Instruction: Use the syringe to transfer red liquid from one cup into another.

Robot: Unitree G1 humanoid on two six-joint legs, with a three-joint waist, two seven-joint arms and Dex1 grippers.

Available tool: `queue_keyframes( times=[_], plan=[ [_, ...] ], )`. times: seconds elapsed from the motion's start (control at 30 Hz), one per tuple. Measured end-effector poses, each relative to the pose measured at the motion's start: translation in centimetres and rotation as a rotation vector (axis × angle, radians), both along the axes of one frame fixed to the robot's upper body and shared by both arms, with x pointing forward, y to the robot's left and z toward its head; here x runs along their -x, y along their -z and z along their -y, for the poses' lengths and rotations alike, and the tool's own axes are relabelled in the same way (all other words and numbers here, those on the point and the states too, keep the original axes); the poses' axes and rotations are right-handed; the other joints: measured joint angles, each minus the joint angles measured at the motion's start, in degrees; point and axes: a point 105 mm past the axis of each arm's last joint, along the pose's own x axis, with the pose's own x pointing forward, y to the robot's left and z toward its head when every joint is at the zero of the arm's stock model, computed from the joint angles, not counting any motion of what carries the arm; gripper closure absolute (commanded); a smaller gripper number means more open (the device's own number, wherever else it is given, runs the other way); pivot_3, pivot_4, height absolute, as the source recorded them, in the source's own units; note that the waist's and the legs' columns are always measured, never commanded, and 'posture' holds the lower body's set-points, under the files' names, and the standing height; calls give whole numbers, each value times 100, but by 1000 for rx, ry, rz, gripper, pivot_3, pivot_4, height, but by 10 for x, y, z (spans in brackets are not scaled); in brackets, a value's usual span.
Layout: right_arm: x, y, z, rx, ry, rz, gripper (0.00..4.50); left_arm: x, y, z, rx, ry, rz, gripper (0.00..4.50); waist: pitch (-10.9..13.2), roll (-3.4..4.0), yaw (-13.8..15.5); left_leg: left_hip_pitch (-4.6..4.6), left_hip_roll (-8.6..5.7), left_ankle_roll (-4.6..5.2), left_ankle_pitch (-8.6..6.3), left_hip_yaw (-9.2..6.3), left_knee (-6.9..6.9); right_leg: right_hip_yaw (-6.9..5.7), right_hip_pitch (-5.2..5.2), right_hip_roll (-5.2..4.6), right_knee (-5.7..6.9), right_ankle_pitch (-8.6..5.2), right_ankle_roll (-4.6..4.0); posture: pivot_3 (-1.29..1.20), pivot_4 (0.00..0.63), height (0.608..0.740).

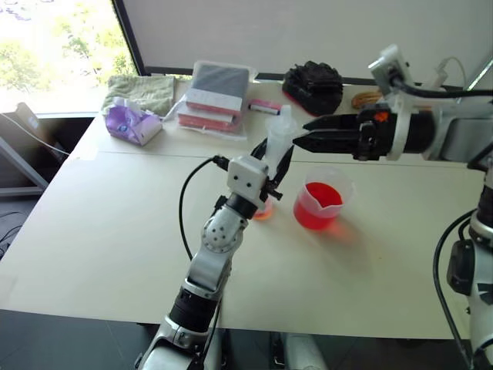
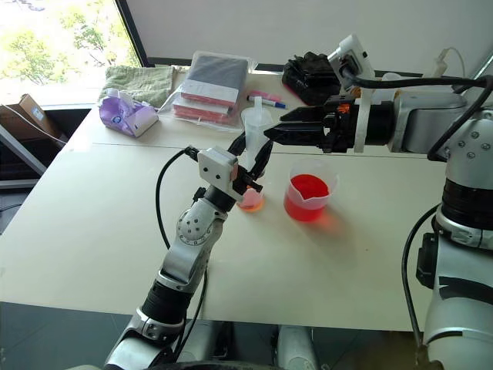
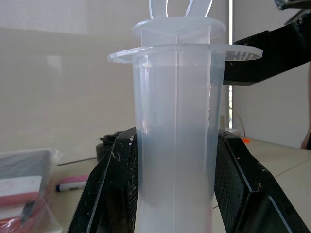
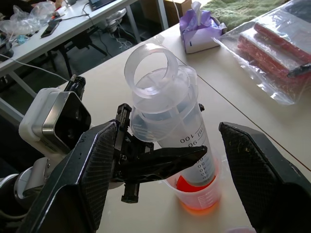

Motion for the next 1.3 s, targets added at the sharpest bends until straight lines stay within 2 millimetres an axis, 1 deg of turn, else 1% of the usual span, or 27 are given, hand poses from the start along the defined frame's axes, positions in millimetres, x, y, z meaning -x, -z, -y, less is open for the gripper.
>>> queue_keyframes(
  times=[0.1,0.3,0.43,0.5,0.67,0.8,0.83,1.0,1.1,1.2,1.3],
  plan=[
    [0,0,1,1,2,0,981,-3,-1,-2,14,-1,-23,2921,0,0,0,0,0,0,0,0,0,0,0,0,0,0,0,0,150,740],
    [-3,1,2,2,9,-5,981,-5,-11,-11,63,-13,-52,2921,0,0,2,-1,0,0,0,0,0,0,0,0,0,0,0,0,150,740],
    [-5,3,2,2,18,-5,981,-10,-17,-26,107,-46,-121,2921,0,0,2,-2,0,0,0,0,2,0,0,0,1,0,0,0,150,740],
    [-6,4,1,-5,13,-8,981,-13,-26,-36,142,-66,-160,2921,0,0,1,-2,0,0,0,0,2,0,0,1,2,0,1,0,150,740],
    [-9,9,-3,-23,2,-16,981,-16,-63,-52,214,-90,-171,2921,0,0,7,-6,-2,0,1,0,6,-1,0,3,2,3,5,0,150,740],
    [-11,11,-7,-40,-9,-12,981,-22,-83,-61,265,-110,-233,2921,0,0,7,-8,-2,-1,2,0,9,0,0,7,2,5,9,0,150,740],
    [-11,12,-6,-42,-6,-14,981,-23,-86,-63,269,-111,-254,2921,0,0,7,-8,-2,-1,2,0,9,-1,0,9,2,5,9,0,150,740],
    [-14,14,-8,-58,-5,-16,981,-34,-81,-73,223,-136,-420,2921,0,-1,2,-8,-3,-11,9,0,11,0,0,14,8,5,10,0,150,740],
    [-16,16,-7,-60,3,-22,981,-40,-82,-87,191,-210,-513,2921,1,-1,-1,-7,-3,-13,10,0,11,0,0,16,9,5,10,0,150,740],
    [-17,16,-6,-63,9,-22,981,-44,-74,-101,188,-271,-615,2921,1,-2,-2,-6,-3,-24,16,0,11,0,0,18,11,6,10,0,150,740],
    [-18,16,-6,-65,11,-21,981,-44,-70,-103,175,-282,-698,2921,2,-3,9,-8,-4,-38,24,0,12,0,0,18,10,6,10,0,150,740]
  ],
)
